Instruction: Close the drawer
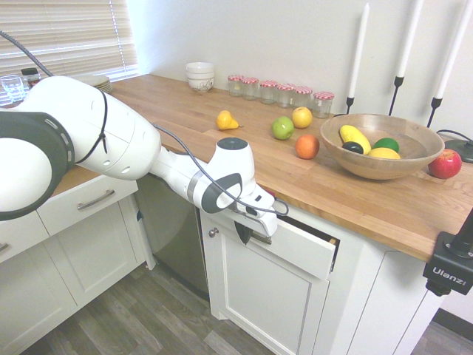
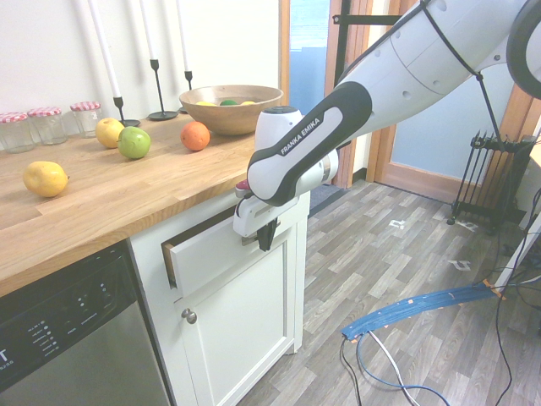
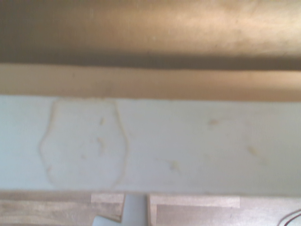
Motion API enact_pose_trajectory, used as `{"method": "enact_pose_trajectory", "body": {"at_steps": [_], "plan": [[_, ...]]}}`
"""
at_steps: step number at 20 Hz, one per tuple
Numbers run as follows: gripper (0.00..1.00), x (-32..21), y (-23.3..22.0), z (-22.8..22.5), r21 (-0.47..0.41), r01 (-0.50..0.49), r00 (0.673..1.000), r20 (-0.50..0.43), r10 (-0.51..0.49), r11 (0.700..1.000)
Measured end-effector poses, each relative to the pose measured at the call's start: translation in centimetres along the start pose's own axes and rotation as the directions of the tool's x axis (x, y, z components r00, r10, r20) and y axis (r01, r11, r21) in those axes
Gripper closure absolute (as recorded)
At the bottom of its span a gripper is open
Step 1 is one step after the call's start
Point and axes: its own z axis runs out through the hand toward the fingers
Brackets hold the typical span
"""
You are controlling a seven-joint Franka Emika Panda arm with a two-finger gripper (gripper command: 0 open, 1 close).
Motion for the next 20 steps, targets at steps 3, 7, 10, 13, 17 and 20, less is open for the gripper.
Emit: {"method": "enact_pose_trajectory", "body": {"at_steps": [3, 7, 10, 13, 17, 20], "plan": [[1.0, 0.28, -0.32, -0.18, -0.004, -0.003, 1.0, 0.007, 0.003, 1.0], [1.0, 0.35, -0.51, -0.08, -0.009, -0.017, 1.0, 0.014, 0.017, 1.0], [1.0, 0.34, -0.58, -0.05, -0.011, -0.03, 0.999, 0.016, 0.03, 1.0], [1.0, 0.35, -0.6, -0.07, -0.012, -0.033, 0.999, 0.017, 0.033, 0.999], [1.0, 0.36, -0.61, -0.08, -0.012, -0.035, 0.999, 0.018, 0.035, 0.999], [1.0, 0.33, -0.53, -0.05, -0.023, -0.036, 0.999, 0.03, 0.037, 0.999]]}}
